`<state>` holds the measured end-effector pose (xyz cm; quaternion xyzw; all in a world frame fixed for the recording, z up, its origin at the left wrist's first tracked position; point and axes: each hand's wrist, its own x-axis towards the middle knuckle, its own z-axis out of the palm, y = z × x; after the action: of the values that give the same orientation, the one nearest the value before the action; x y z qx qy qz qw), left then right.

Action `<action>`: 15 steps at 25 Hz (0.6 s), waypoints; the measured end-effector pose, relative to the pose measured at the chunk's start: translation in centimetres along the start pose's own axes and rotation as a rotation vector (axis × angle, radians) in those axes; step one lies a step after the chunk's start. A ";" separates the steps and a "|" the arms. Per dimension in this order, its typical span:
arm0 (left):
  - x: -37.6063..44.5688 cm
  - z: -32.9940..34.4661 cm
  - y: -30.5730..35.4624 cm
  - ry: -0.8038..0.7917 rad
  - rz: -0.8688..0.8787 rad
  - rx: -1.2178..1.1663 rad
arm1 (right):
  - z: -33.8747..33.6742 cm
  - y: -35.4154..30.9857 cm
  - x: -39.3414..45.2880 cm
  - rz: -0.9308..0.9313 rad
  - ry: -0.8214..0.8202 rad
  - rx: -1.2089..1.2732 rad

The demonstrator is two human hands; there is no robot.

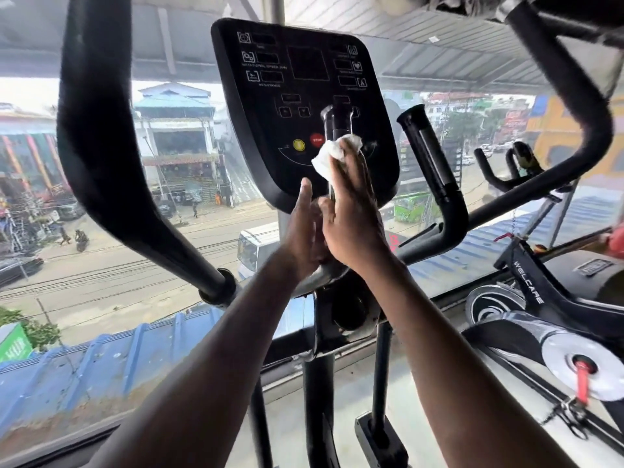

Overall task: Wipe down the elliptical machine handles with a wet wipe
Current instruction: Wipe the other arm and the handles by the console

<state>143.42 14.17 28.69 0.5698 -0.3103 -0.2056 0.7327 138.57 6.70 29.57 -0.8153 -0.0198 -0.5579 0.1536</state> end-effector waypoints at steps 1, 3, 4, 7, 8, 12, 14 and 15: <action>0.3 0.2 0.1 -0.014 0.003 -0.063 | -0.1 0.4 0.9 0.003 -0.060 -0.082; 0.5 1.0 0.4 0.018 -0.060 -0.195 | -0.4 0.1 3.4 0.020 -0.124 -0.167; 0.4 1.1 0.2 0.029 -0.082 -0.208 | -0.6 -0.4 4.6 0.029 -0.154 -0.168; 0.5 0.9 -0.7 0.111 -0.094 -0.211 | 0.1 -0.1 7.4 0.217 -0.144 -0.069; 0.8 0.5 -1.1 0.109 -0.085 -0.202 | 0.0 0.0 8.1 0.316 -0.146 0.010; 1.2 0.2 -1.6 0.102 -0.061 -0.228 | -0.2 2.3 8.8 0.555 -0.358 1.018; 1.0 0.1 -1.7 0.138 -0.057 -0.223 | -0.4 2.7 7.9 0.597 -0.433 1.276; 0.7 0.1 -1.6 0.143 -0.055 -0.207 | -0.4 2.5 7.8 0.599 -0.434 1.278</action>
<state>143.98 13.24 27.35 0.5126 -0.2185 -0.2152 0.8020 141.60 3.10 36.25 -0.6292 -0.1476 -0.1981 0.7370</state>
